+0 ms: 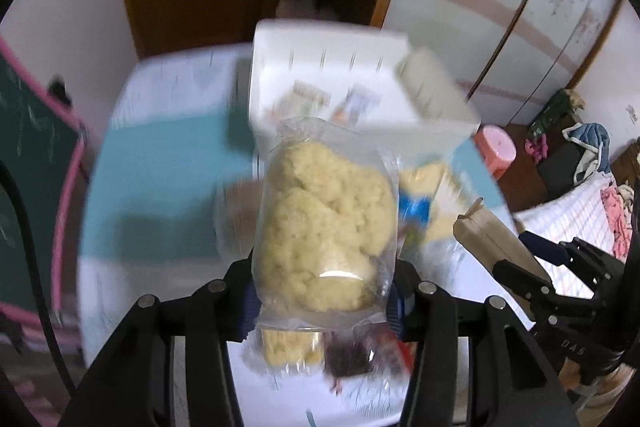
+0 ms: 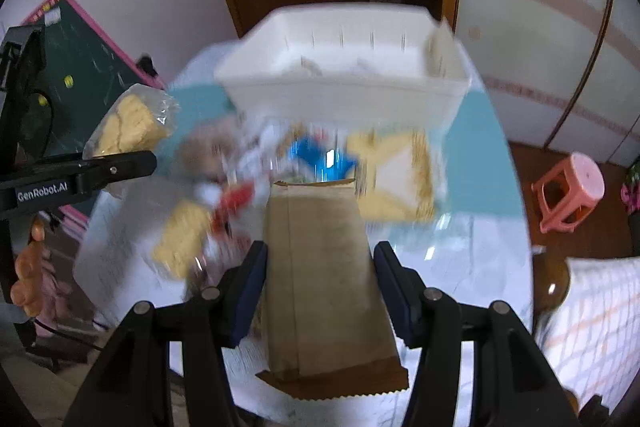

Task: Organize snacks
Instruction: 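Lift both snacks over the white tray and release them inside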

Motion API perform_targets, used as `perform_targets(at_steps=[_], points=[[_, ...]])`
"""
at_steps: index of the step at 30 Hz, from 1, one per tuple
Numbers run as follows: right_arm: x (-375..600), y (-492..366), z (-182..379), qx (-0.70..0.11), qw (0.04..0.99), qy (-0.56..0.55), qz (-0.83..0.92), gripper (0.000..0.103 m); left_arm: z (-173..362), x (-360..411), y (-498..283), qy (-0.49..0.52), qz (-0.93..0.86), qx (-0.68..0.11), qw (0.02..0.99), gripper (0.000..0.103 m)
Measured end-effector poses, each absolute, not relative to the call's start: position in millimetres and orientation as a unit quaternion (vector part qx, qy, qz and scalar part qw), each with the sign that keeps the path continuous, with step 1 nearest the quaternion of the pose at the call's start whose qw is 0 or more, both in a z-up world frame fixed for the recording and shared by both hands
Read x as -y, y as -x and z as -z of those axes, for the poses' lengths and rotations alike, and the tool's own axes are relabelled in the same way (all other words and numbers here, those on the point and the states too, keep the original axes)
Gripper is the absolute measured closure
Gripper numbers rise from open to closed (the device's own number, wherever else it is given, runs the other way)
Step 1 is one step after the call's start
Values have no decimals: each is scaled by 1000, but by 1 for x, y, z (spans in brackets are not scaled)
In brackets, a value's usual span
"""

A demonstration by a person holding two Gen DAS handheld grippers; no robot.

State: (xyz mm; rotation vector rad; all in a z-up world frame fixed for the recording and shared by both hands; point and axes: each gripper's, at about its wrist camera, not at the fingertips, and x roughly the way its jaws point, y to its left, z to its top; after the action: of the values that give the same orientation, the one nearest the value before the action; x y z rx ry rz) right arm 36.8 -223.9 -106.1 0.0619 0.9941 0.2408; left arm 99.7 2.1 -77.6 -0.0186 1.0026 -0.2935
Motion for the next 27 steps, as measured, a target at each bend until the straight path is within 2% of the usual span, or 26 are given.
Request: perform_targets(at_steps=[8,14,19,27], points=[[257,-94,-4,-390,914,-72,-90,48,-31,20,-141,-33,149,-387,909,55],[273,-147,-62,-349,930,-91,-68,48,-79,38,-186,-49,133,-350,926,54],[278,-197,-66,-359,925,-116,-55,48,-78,50,-232,-43,125,-358,924,54],[268,-257,-16,-418,900,-119,-36,48,-21,66,-299,-39,110,-405,907,54]])
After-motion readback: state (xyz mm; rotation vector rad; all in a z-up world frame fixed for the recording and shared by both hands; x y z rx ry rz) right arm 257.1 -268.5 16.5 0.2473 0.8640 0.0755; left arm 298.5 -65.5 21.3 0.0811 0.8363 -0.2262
